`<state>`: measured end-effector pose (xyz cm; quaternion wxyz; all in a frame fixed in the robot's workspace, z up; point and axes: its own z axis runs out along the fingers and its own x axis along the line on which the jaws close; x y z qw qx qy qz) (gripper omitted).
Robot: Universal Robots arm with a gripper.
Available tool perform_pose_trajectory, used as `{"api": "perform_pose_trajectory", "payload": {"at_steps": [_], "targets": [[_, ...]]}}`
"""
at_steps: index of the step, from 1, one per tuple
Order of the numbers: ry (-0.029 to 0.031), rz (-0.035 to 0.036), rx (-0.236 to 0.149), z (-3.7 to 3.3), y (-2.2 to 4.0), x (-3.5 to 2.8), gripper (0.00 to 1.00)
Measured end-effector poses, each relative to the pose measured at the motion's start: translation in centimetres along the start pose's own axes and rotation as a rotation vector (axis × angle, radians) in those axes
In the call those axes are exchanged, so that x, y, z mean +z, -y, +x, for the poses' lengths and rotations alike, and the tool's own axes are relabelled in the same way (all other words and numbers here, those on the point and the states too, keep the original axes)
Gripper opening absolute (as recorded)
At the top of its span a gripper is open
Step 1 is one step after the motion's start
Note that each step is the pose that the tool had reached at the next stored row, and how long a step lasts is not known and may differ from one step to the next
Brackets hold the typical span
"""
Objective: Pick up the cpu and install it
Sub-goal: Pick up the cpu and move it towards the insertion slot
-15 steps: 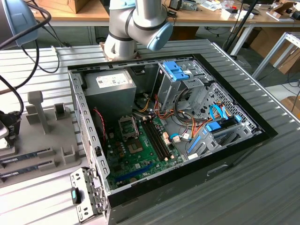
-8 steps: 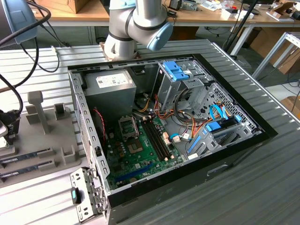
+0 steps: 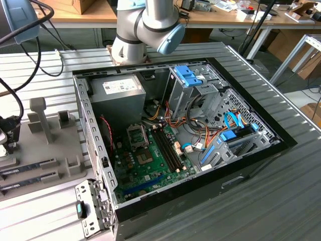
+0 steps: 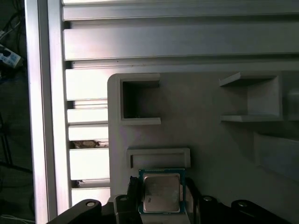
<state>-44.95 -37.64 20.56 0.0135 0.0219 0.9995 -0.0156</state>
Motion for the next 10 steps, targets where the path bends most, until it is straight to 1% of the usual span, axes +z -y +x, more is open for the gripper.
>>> {"api": "perform_pose_trajectory", "payload": {"at_steps": [10], "targets": [[-0.0002,0.0001,0.000,0.00,0.01,-0.23,0.47]]}}
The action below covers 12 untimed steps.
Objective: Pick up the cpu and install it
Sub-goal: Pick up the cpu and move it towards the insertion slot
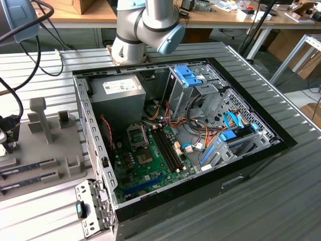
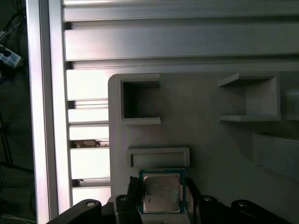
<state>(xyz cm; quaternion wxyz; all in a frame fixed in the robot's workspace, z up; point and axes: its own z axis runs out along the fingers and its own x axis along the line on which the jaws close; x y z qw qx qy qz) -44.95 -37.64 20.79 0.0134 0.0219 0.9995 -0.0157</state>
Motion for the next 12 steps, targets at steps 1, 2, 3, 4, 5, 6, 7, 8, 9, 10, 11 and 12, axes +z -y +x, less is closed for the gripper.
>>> {"api": "perform_pose_trajectory", "payload": {"at_steps": [1,2,3,4,5,6,7,8,9,10,11,12], "targets": [[0.0000,0.0000,0.000,0.00,0.00,-0.01,0.47],[-0.0001,0.0000,0.000,0.00,0.00,-0.04,0.47],[0.0000,0.0000,0.000,0.00,0.00,-0.06,0.47],[0.0000,0.0000,0.000,0.00,0.00,-0.12,0.47],[0.0000,0.0000,0.000,-0.01,0.01,-0.29,0.47],[0.0000,0.0000,0.000,-0.01,0.01,-0.47,0.47],[0.0000,0.0000,0.000,-0.01,0.02,-0.57,0.47],[0.0000,0.0000,0.000,-0.02,0.02,-0.61,0.47],[0.0000,0.0000,0.000,-0.02,0.02,-0.64,0.47],[0.0000,0.0000,0.000,-0.02,0.02,-0.67,0.47],[0.0000,0.0000,0.000,-0.02,0.02,-0.68,0.47],[0.0000,0.0000,0.000,-0.02,0.02,-0.69,0.47]]}}
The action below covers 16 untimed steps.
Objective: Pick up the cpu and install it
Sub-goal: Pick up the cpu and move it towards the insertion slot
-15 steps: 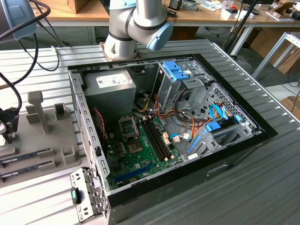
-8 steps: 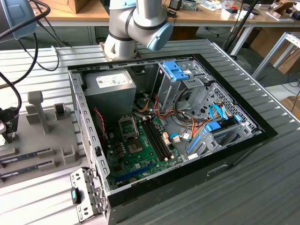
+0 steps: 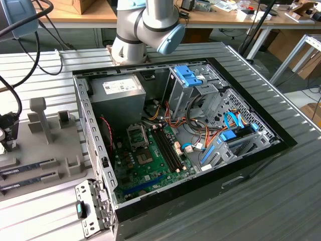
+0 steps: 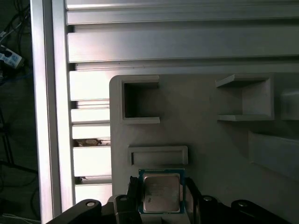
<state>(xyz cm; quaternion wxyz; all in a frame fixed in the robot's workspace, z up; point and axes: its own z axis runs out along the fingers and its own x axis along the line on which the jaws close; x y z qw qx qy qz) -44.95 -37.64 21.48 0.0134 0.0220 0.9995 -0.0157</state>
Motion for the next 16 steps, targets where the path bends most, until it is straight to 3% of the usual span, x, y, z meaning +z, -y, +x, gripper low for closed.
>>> {"api": "perform_pose_trajectory", "payload": {"at_steps": [16], "targets": [[-0.0002,-0.0032,0.000,-0.05,0.02,-0.64,0.47]]}}
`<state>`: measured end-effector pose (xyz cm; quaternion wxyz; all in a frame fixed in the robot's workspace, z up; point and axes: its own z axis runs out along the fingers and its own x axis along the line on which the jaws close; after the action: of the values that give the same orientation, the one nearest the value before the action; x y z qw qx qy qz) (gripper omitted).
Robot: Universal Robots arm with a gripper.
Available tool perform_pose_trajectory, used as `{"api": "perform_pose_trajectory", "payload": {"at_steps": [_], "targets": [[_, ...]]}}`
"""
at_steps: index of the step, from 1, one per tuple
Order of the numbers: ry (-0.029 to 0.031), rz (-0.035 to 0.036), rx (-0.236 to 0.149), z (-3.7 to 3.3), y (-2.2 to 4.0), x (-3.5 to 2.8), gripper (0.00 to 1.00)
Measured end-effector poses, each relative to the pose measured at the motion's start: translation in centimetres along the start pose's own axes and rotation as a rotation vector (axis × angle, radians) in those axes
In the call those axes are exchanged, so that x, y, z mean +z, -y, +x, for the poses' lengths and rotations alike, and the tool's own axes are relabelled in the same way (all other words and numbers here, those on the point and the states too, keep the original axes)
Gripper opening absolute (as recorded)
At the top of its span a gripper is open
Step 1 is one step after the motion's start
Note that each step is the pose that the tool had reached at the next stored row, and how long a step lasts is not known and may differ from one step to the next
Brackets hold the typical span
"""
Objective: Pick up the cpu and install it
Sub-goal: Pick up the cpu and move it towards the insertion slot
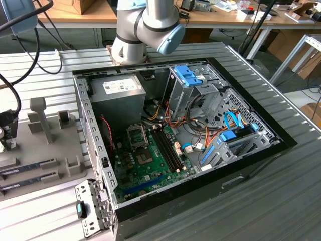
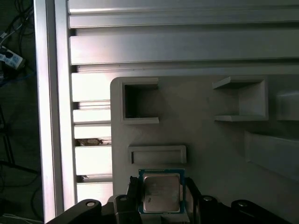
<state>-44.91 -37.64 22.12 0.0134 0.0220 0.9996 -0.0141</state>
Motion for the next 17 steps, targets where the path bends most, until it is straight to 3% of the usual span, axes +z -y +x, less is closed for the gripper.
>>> {"api": "perform_pose_trajectory", "payload": {"at_steps": [17], "targets": [[0.0000,0.0000,0.000,-0.03,0.02,-0.82,0.47]]}}
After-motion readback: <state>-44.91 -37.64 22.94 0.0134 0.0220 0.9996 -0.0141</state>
